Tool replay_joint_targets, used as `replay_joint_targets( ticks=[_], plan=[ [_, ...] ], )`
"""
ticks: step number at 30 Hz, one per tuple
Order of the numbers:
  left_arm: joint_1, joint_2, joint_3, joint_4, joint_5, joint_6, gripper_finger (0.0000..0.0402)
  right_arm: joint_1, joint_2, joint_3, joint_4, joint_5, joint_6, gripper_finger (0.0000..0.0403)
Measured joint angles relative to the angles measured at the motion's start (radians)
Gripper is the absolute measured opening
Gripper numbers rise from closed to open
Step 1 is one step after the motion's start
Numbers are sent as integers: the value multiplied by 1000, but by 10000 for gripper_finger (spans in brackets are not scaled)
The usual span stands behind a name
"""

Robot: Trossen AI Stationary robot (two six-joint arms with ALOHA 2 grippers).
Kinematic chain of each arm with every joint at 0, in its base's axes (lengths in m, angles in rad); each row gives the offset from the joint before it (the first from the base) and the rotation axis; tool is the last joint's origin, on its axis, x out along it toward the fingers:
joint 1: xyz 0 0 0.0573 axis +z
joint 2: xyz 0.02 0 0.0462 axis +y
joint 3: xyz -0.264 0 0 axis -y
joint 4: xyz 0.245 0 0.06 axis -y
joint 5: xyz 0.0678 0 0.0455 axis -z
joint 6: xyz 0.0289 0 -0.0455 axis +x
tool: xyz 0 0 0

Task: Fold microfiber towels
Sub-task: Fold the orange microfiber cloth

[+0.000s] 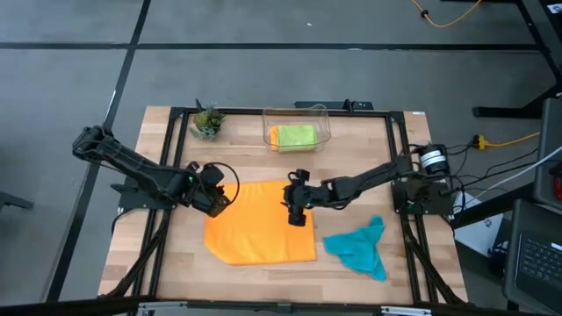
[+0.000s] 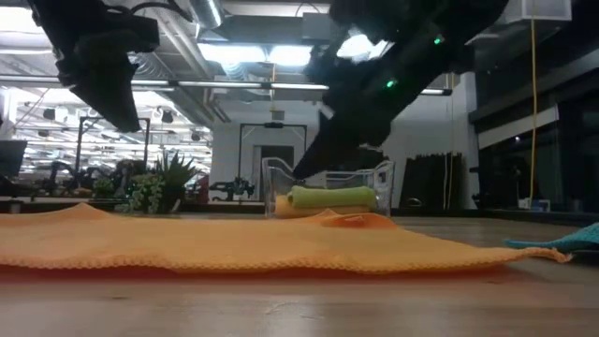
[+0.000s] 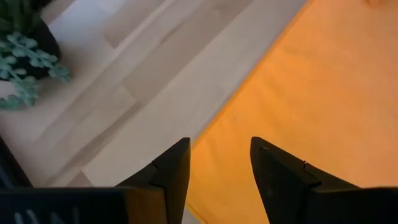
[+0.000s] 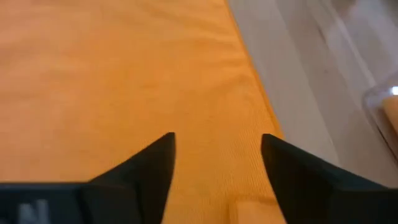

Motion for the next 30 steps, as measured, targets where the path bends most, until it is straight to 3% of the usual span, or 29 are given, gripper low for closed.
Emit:
replay_joint_targets(
  ticks=[5,8,17,23,27,30],
  plan=[
    [-19,0,0,-6,35,-18,164,-1,44,53,-131,100,58,282],
    [-30,0,0,-6,34,-49,164,-2,44,93,-276,183,120,286],
    [-33,0,0,-6,24,-60,164,0,8,150,-814,197,143,287],
    [-33,0,0,-5,23,-61,164,25,-111,99,-1218,352,364,287],
    [-32,0,0,-2,23,-109,164,45,-277,-36,-1233,370,474,287],
    [-31,0,0,4,24,-122,164,45,-430,-190,-1014,278,499,287]
  ],
)
